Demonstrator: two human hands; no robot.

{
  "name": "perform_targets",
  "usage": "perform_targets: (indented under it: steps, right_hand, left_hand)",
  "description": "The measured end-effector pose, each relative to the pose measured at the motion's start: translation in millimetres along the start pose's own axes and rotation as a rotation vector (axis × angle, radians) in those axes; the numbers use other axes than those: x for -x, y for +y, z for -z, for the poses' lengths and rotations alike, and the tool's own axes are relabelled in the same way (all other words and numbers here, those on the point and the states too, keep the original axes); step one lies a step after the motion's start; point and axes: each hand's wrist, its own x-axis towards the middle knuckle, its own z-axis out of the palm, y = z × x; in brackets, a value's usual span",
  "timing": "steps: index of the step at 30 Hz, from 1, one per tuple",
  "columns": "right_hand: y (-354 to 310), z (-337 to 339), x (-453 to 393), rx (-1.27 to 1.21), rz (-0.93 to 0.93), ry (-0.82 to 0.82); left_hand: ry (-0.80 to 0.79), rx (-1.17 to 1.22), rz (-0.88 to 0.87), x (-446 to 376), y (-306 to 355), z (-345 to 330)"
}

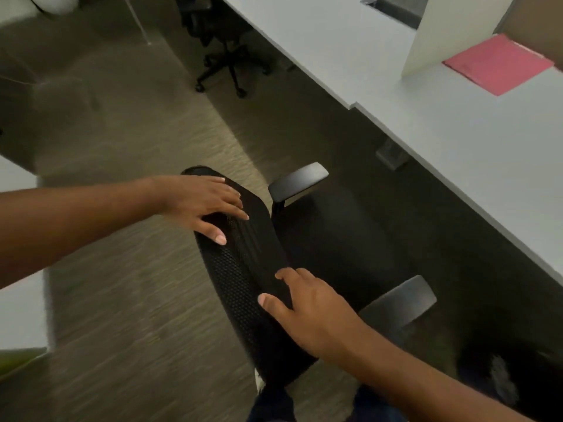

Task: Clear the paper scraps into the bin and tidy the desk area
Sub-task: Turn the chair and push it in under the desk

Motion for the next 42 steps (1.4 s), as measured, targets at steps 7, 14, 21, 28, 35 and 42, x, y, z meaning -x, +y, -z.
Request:
perform_targets:
  steps: [7,14,21,28,35,42]
  right_hand:
    - [-38,-59,3,-0.004,-0.242,0.112]
    - [-55,-84,-11,-0.018,-0.318,0.109]
    - [-44,-73,-12,0.019,-0.299,0.140]
    - [-18,-47,-6,0.069,-0.309,0.233]
    - [28,-12,0,0.148,-0.333,0.296]
    - [73,25,3,0.183,-0.359,0.363]
  left_hand:
    - [0.097,0.031,-0.196,-11,-20,-17]
    - [0.139,-0.025,-0.174,-15,-20,-20]
    - [0.125,-0.047,-0.150,-31,-20,-11]
    - [0.219,-0.031,-0.165,-62,-13,6]
    - [0.331,-0.029,-0.198,-108,4,41]
    - [0.374,-0.074,-0.182,-164,13,70]
